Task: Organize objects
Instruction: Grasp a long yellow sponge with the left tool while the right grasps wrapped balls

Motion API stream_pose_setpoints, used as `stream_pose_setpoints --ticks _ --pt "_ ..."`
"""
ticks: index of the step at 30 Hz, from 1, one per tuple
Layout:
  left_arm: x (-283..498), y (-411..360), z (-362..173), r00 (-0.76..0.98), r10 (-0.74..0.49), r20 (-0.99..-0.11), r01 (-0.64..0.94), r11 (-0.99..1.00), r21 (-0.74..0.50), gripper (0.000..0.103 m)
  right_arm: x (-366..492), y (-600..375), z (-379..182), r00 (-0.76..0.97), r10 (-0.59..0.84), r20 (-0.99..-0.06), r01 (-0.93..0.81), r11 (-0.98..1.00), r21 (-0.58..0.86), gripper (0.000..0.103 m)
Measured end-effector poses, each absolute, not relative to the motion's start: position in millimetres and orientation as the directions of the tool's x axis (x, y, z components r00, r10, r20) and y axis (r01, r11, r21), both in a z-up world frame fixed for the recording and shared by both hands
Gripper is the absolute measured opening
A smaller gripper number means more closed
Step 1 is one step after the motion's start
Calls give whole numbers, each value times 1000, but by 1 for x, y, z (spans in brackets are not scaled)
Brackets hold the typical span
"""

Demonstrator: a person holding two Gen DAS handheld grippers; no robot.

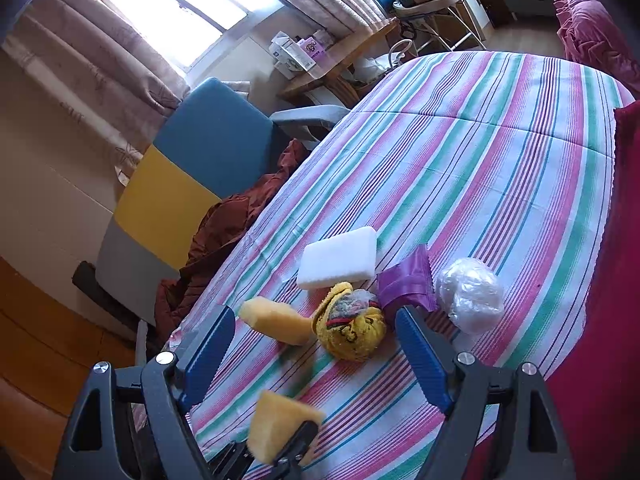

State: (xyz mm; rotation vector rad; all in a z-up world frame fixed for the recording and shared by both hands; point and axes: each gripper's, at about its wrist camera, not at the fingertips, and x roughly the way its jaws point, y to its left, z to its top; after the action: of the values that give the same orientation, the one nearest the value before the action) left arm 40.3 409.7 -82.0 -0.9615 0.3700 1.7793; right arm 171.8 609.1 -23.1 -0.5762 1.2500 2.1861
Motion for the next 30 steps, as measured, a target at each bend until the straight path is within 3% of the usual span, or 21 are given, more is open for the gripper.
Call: stream_pose_setpoints --ticks 7,19,26,30 --pt "42 371 -86 -189 655 -731 -873 -453 -180 36 173 610 -25 -752 248 -612 -654 -403 641 84" --pt "45 372 -90 -205 665 -718 -880 -447 -162 35 174 608 -27 -770 215 -601 -632 -391 670 84" --pt "42 369 -90 -187 677 -712 -876 -443 -190 35 166 613 -29 -727 108 -678 -647 -437 624 84" --pt "40 368 -91 -178 683 -708 -874 -440 -205 36 170 618 -14 -636 165 -754 -703 -527 478 84"
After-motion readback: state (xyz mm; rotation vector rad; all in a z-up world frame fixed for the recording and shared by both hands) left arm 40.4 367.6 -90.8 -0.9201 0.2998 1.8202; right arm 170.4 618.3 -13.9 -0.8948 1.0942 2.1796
